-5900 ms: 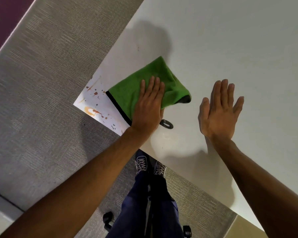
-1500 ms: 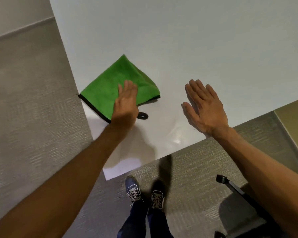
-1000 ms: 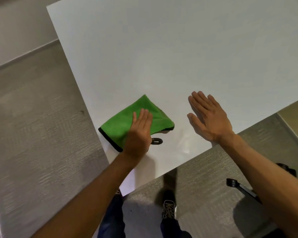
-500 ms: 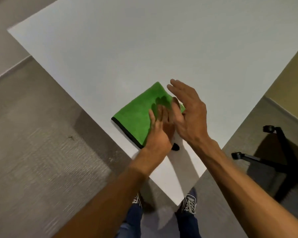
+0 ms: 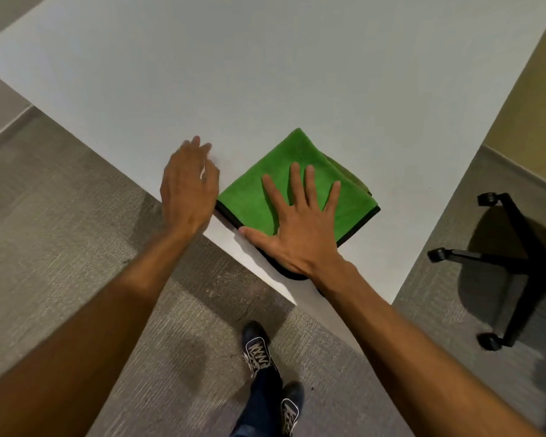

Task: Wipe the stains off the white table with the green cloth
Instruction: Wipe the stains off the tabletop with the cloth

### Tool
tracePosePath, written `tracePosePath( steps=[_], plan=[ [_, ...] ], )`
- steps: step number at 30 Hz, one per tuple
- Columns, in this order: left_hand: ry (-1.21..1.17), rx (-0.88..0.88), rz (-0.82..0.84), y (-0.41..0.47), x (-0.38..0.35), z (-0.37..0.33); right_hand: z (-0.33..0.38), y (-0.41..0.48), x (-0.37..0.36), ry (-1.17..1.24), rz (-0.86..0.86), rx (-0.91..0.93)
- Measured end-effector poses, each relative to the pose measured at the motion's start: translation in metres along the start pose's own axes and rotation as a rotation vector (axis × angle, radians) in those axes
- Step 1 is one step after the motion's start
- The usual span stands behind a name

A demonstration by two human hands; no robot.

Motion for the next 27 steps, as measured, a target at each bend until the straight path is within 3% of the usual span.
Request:
tracePosePath(
  steps=[2,5,13,21,27],
  plan=[
    [0.225,-0.128,0.144,0.013,-0.011,0.022,0.002,-0.002,-0.009,-0.070,-0.048,0.016],
    [0.346,-0.206,0.160,0.015,-0.020,0.035,0.001,-0.004,-0.017,-0.105,-0.141,0.009],
    [0.271,-0.159,0.098,0.014,-0.016,0.031,-0.003,0.019,-0.019,-0.135,-0.166,-0.049],
    [0.311,-0.176,0.078,0.018,-0.020,0.035,-0.012,0.083,-0.013,-0.119,-0.214,-0.253],
    [0.393,-0.260,0.151,0.023,-0.019,0.034,0.005,0.061,0.000,0.051,-0.179,-0.165]
  ],
)
Point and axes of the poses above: each hand's wrist, its own y-axis towards the middle knuckle, its own x-axis out of the back of the hand, z = x × y, the point moved 2 cm from there along y, towards the middle knuckle, and after that the axes turned 9 degrees about -z, right-handed, at the moved point
